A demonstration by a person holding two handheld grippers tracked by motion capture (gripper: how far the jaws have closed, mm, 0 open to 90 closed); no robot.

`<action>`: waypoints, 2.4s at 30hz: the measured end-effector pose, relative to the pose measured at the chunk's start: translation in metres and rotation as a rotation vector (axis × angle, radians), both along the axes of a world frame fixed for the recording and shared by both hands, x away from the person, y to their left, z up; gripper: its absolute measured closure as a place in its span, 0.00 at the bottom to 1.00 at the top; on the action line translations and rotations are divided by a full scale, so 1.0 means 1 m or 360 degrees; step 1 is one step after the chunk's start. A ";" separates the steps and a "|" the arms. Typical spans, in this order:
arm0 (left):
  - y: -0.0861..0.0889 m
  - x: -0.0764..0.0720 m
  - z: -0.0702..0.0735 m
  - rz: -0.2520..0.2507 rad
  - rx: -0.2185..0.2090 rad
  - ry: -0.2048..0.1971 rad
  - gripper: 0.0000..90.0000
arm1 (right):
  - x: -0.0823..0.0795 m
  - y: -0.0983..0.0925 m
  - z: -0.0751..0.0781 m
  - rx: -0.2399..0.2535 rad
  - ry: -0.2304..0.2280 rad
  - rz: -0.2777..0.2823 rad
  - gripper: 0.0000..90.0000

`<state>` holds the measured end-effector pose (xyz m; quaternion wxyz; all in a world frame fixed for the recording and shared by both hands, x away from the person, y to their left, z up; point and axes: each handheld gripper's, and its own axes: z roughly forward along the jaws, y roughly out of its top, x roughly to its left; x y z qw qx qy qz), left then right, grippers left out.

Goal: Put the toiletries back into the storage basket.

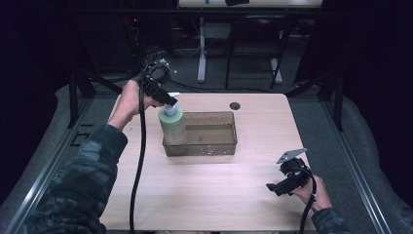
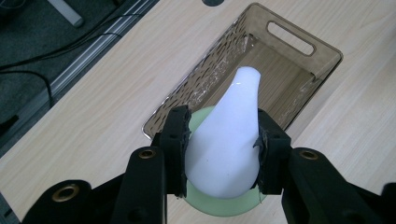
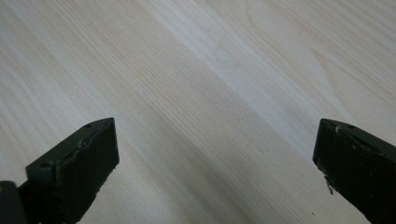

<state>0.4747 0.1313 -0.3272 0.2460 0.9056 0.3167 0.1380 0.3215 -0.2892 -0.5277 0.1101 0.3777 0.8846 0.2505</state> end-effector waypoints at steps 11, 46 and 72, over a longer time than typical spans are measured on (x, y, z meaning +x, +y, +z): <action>0.001 0.001 -0.004 -0.0002 0.0018 0.0019 0.70 | 0.000 0.000 0.000 0.0001 -0.0001 -0.0002 0.00; 0.004 0.003 -0.010 0.0046 -0.0111 0.0051 0.42 | -0.001 0.001 0.001 0.0008 0.0002 -0.0003 0.00; 0.042 -0.039 -0.030 0.0190 -0.0260 -0.0010 0.03 | -0.001 0.001 0.001 -0.0001 0.0002 -0.0006 0.00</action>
